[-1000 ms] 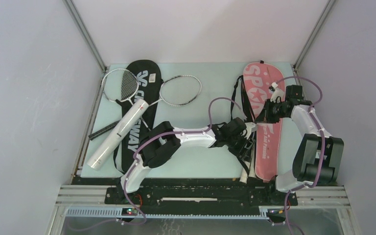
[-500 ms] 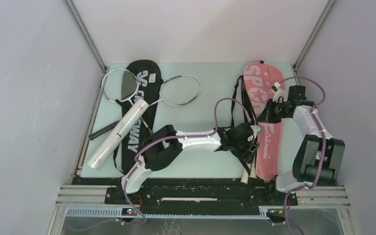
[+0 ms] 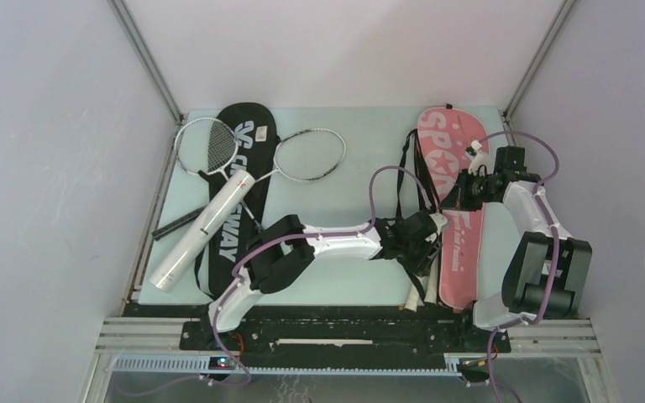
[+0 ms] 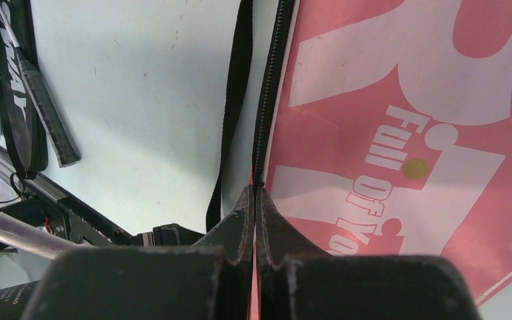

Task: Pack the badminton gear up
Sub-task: Place the racket in the racket bag.

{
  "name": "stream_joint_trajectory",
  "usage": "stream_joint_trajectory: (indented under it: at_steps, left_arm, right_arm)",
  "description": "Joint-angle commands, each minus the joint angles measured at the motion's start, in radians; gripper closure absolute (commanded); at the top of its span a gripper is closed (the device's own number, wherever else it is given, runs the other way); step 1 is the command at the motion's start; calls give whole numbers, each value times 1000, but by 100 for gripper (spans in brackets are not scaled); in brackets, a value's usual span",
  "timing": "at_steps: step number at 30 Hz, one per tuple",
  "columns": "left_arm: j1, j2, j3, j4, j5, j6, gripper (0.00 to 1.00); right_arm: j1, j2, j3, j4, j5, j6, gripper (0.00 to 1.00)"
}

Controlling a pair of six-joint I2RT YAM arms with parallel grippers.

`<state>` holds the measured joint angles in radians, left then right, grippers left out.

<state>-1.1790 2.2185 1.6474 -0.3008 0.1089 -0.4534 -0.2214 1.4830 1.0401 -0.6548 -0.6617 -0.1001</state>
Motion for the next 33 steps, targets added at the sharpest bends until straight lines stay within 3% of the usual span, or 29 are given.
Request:
stream_joint_trajectory:
  at_steps: [1, 7, 10, 26, 33]
  left_arm:
    - [12, 55, 66, -55, -29, 25, 53]
    - [47, 73, 141, -57, 32, 7, 87]
    - [60, 85, 185, -68, 46, 4, 99]
    - [73, 169, 447, -49, 91, -69, 100]
    - [83, 194, 447, 111, 262, -141, 97]
  right_arm:
    - [-6, -43, -2, -13, -42, -12, 100]
    - [-4, -46, -16, -20, -54, -18, 100]
    - [-4, -49, -17, -22, -56, -19, 100]
    - [20, -58, -47, -72, -52, -59, 100]
    - [20, -52, -48, -72, -52, -61, 100]
